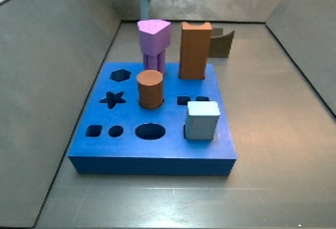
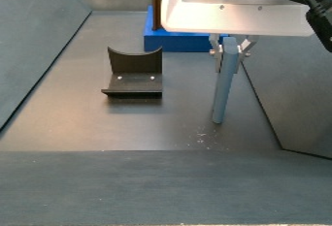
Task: Pick up the square-circle object. Move up. Move to above the board. Insert the square-circle object.
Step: Pick up the square-circle object, then move up, then move to above the board.
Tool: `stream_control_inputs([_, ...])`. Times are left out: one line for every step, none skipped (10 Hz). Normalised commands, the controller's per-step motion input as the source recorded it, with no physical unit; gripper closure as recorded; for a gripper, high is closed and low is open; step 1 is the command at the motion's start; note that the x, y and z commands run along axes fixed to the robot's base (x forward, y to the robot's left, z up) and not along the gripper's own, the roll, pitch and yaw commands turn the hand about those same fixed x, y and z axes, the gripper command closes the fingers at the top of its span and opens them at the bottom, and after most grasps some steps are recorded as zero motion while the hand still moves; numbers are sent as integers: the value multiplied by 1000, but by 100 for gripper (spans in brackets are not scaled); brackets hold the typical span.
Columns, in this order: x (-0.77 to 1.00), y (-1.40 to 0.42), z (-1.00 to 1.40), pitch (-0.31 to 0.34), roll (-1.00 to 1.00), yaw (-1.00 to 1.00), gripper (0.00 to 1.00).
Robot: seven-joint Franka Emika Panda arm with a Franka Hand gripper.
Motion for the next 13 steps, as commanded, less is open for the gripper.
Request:
stream_control_inputs([0,0,0,0,0,0,100])
stream_control_inputs([0,0,0,0,0,0,100])
stream_control_inputs([0,0,833,0,0,0,100])
stream_control_inputs([-38,17,825,20,-7,-37,100])
stream_control_inputs([-83,10,740,50,-6,-40,100])
stream_control_inputs([-60,13,574,59,21,-41,100])
stream_control_inputs([-37,12,427,69,39,-35,100])
stream_control_inputs([-19,11,222,83,56,-22,100])
stream_control_inputs([200,-169,1000,47,259,-18,100])
stream_control_inputs([198,-181,1000,59,248,0,100])
stream_control_inputs([140,-141,972,91,229,17,100])
stream_control_inputs([75,-74,812,94,151,19,100])
stream_control_inputs([55,-47,724,91,120,18,100])
